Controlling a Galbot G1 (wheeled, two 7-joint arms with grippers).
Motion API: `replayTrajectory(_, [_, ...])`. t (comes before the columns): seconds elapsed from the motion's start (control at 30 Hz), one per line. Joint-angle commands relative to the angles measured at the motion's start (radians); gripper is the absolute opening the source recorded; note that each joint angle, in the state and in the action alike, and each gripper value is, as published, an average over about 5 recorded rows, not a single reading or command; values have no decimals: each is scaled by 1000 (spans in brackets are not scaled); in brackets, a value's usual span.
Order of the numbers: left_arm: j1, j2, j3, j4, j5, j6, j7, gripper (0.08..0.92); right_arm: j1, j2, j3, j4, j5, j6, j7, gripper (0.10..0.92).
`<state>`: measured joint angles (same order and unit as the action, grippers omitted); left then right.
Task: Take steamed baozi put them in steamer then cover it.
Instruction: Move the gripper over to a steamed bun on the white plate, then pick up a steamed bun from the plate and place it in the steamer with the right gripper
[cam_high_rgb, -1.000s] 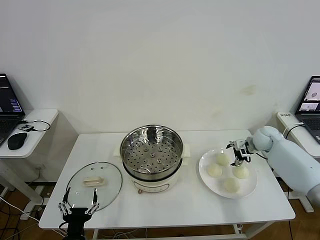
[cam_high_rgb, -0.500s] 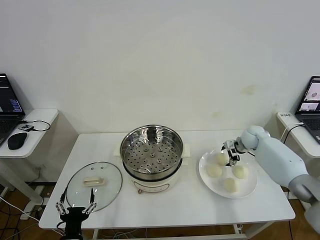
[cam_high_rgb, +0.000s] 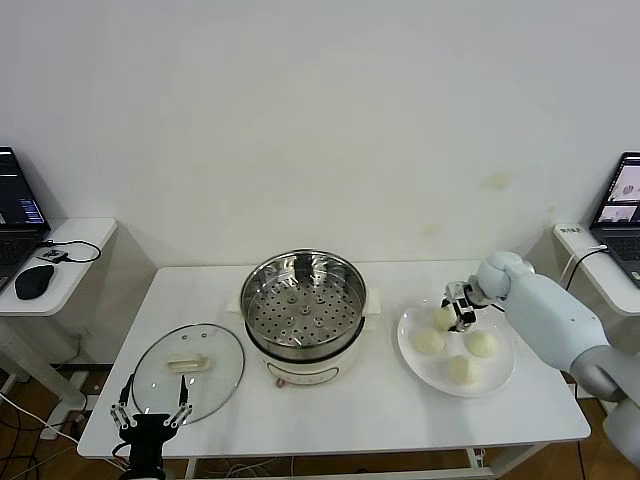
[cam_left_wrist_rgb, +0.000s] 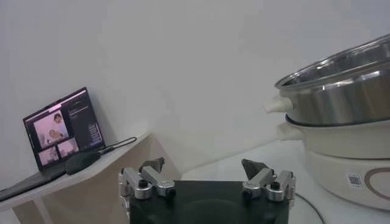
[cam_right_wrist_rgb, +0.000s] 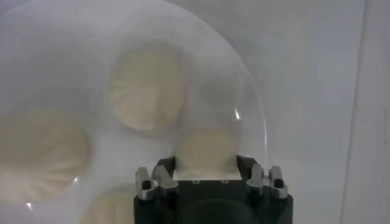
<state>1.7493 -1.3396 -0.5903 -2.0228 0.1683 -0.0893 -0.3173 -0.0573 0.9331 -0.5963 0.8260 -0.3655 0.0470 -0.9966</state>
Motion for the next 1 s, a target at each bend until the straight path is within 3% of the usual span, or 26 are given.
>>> replayTrajectory(0.03, [1, 1, -1, -1, 1, -1, -1, 823, 23, -29, -36, 51, 38, -2, 0, 635])
replayTrajectory(0.43, [4, 9, -2, -8, 6, -13, 3, 823, 349, -208, -314, 384, 394, -94, -12, 640])
replayTrajectory(0.73, [0, 12, -3, -21, -2, -7, 10, 823, 622, -42, -519, 389, 552, -102, 25, 649])
replayTrajectory(1.0, [4, 18, -19, -21, -22, -5, 14, 823, 688, 225, -613, 299, 631, -32, 79, 653])
